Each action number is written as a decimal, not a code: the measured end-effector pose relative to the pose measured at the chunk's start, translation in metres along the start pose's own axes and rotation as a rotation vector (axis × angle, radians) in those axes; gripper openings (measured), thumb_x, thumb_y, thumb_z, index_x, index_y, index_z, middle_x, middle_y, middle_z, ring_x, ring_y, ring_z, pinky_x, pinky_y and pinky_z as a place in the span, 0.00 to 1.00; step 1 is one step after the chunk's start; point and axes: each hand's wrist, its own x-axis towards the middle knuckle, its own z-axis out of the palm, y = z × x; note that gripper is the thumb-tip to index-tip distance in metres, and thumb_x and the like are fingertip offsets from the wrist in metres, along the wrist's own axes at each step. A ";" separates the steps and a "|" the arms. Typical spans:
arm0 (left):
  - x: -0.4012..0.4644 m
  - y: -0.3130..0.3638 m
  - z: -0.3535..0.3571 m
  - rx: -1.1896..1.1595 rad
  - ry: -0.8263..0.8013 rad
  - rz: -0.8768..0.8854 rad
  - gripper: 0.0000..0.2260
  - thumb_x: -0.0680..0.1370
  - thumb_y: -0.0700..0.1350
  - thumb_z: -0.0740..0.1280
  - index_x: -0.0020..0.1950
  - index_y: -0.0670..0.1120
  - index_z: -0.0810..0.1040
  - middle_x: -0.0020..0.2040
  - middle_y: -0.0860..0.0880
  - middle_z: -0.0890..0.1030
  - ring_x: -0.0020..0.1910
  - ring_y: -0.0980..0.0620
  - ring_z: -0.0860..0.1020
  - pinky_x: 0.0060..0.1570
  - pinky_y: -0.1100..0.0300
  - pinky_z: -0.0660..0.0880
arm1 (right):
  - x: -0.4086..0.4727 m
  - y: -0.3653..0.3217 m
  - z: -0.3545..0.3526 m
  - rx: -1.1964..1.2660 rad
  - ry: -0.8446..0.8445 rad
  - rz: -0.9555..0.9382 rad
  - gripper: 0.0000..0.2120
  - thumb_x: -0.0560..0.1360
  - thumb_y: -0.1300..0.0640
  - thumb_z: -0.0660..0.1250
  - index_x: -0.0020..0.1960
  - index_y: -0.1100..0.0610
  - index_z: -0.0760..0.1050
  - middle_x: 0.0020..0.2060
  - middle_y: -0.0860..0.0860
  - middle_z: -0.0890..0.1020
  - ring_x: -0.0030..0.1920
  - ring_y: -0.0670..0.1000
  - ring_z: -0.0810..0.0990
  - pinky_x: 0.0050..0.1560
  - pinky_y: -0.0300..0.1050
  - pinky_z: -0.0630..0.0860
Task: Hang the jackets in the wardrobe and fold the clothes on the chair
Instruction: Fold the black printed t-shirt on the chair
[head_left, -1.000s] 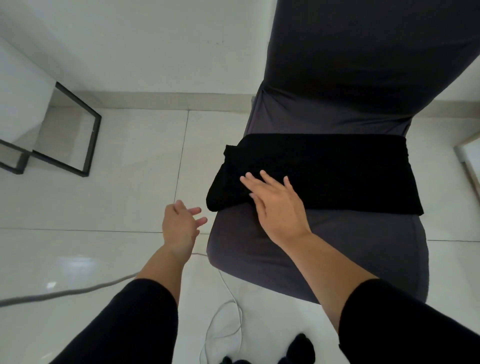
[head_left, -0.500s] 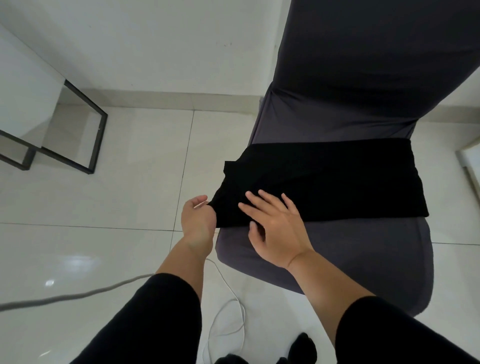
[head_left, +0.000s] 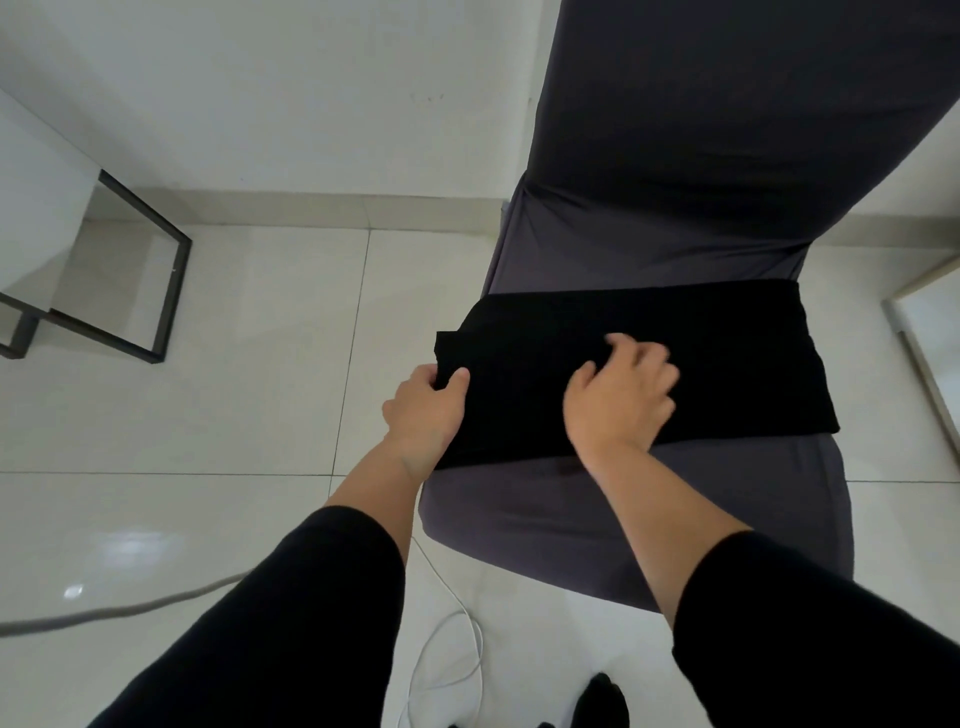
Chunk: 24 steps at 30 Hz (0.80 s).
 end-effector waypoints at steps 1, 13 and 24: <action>0.004 0.003 0.002 -0.016 0.033 -0.005 0.20 0.76 0.58 0.60 0.65 0.50 0.71 0.59 0.50 0.77 0.63 0.44 0.71 0.64 0.48 0.69 | 0.010 0.003 -0.003 0.000 -0.017 0.125 0.20 0.78 0.49 0.59 0.68 0.55 0.66 0.65 0.56 0.68 0.64 0.57 0.66 0.61 0.55 0.66; 0.020 0.030 0.013 -0.234 0.232 0.136 0.06 0.80 0.43 0.60 0.52 0.47 0.76 0.44 0.52 0.77 0.44 0.54 0.76 0.35 0.72 0.67 | 0.055 -0.005 -0.005 0.534 -0.297 0.275 0.25 0.80 0.51 0.61 0.75 0.55 0.61 0.67 0.54 0.72 0.61 0.55 0.76 0.54 0.42 0.73; 0.031 0.016 0.021 -0.073 0.169 0.080 0.16 0.76 0.55 0.63 0.62 0.51 0.72 0.49 0.54 0.78 0.55 0.47 0.77 0.59 0.47 0.73 | 0.049 0.007 -0.004 0.482 -0.329 0.243 0.26 0.80 0.49 0.60 0.75 0.57 0.59 0.67 0.57 0.72 0.61 0.55 0.76 0.54 0.47 0.74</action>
